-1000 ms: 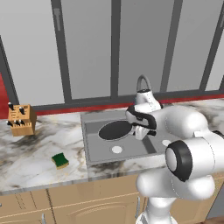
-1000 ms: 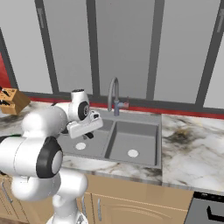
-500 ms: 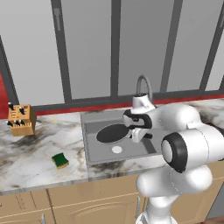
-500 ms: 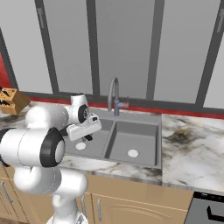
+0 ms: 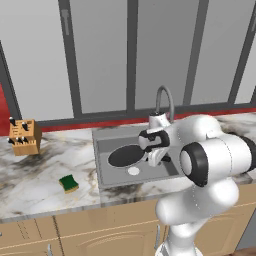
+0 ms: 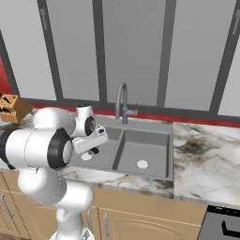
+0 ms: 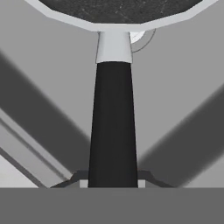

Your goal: Pick the pan and sponge and place them into the sink. Then turn on the water.

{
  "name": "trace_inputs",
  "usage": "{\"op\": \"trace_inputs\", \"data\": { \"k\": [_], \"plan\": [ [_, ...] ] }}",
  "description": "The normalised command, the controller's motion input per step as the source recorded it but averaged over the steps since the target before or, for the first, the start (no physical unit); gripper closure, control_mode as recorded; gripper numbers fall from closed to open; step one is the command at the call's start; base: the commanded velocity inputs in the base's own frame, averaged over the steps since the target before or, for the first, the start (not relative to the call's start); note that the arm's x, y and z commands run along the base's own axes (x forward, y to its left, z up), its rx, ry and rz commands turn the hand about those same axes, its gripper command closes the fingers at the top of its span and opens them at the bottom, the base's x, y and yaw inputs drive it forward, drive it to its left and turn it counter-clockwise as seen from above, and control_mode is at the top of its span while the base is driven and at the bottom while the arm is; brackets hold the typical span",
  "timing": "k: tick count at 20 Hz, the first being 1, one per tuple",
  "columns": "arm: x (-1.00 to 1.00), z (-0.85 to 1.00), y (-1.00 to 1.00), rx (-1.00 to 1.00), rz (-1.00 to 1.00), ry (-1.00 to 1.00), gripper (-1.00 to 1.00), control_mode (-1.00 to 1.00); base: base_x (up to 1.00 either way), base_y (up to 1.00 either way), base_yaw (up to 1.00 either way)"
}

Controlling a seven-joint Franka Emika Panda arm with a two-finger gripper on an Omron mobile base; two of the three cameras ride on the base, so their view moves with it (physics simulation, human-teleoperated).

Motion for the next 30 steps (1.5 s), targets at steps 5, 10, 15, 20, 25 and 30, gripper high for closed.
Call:
{"op": "trace_inputs", "data": {
  "k": [5, 10, 15, 20, 25, 30],
  "plan": [
    [0.19, -0.21, 0.11, 0.01, 0.01, 0.00, 1.00, -1.00, 0.00, 0.00, 0.00],
    [0.24, -0.09, 0.06, 0.01, 0.00, -0.02, 1.00, -1.00, 0.00, 0.00, 0.00],
    [0.31, -0.16, 0.05, 0.00, 0.00, 0.00, 1.00, -1.00, 0.00, 0.00, 0.00],
    [0.31, -0.24, 0.13, 0.00, 0.00, 0.01, 1.00, -1.00, 0.00, 0.00, 0.00],
    [0.34, -0.20, 0.18, 0.00, 0.01, 0.00, 1.00, -1.00, 0.00, 0.00, 0.00],
    [0.31, -0.19, 0.19, 0.00, 0.01, 0.01, 1.00, -1.00, 0.00, 0.00, 0.00]
  ]
}}
